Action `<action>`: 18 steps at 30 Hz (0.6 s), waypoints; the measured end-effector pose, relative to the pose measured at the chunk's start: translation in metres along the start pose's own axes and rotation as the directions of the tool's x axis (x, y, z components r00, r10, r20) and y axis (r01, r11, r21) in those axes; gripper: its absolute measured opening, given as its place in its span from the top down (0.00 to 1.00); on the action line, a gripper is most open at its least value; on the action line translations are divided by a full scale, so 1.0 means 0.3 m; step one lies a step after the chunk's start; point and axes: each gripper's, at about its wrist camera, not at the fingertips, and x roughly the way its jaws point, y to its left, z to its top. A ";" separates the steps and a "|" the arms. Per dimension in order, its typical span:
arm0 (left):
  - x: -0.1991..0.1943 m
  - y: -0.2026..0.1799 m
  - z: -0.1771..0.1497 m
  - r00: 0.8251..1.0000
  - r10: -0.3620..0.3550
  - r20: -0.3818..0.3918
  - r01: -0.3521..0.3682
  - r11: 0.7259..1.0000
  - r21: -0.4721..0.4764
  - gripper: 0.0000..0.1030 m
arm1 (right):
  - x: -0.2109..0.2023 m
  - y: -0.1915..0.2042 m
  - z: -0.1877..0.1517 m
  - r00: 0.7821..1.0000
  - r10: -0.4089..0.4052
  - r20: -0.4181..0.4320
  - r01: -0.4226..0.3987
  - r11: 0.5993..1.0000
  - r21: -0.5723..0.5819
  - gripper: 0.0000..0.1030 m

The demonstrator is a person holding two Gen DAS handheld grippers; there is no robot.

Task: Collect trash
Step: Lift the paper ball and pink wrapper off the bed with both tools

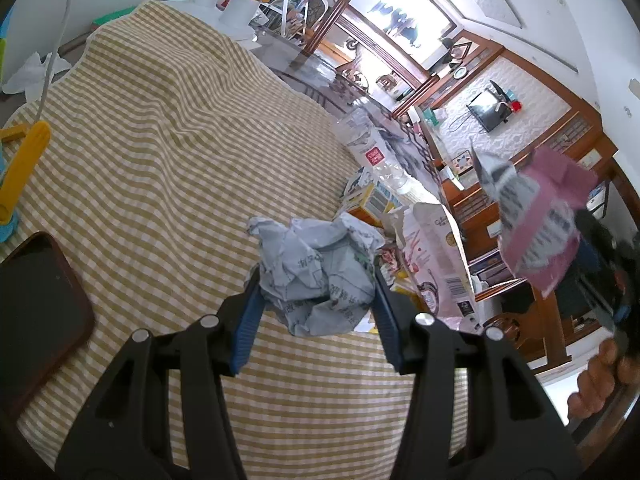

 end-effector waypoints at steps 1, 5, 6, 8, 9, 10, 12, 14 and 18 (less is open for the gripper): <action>0.001 -0.001 0.001 1.000 0.003 -0.001 -0.003 1.000 0.002 0.52 | -0.020 -0.016 -0.016 1.000 -0.006 0.006 0.006 1.000 0.008 0.72; 0.006 -0.001 0.000 1.000 0.016 -0.003 -0.016 1.000 0.009 0.52 | -0.084 -0.066 -0.078 0.998 -0.050 0.035 0.049 0.998 0.032 0.72; 0.008 0.000 0.000 1.000 0.019 -0.004 -0.019 1.000 0.011 0.52 | -0.099 -0.079 -0.093 0.997 -0.059 0.040 0.058 0.998 0.039 0.72; 0.013 -0.002 -0.002 1.000 0.029 -0.006 -0.029 0.999 0.017 0.52 | -0.136 -0.113 -0.130 0.996 -0.072 0.049 0.068 0.996 0.065 0.72; 0.014 -0.002 -0.003 0.999 0.033 -0.006 -0.033 0.999 0.020 0.52 | -0.151 -0.130 -0.144 0.996 -0.074 0.052 0.070 0.995 0.075 0.72; 0.015 -0.005 -0.004 0.999 0.036 -0.005 -0.036 0.999 0.027 0.52 | -0.168 -0.146 -0.159 0.995 -0.079 0.053 0.074 0.993 0.089 0.72; 0.010 -0.015 -0.005 0.999 0.035 0.008 -0.036 0.998 0.043 0.52 | -0.198 -0.174 -0.183 0.995 -0.087 0.056 0.081 0.991 0.105 0.72; 0.001 -0.031 -0.008 0.999 0.045 0.028 -0.047 0.996 0.072 0.52 | -0.239 -0.203 -0.206 0.992 -0.111 0.061 0.104 0.989 0.106 0.72; -0.001 -0.062 -0.020 0.996 0.075 0.049 -0.081 0.988 0.134 0.52 | -0.303 -0.241 -0.241 0.987 -0.150 0.063 0.144 0.985 0.090 0.71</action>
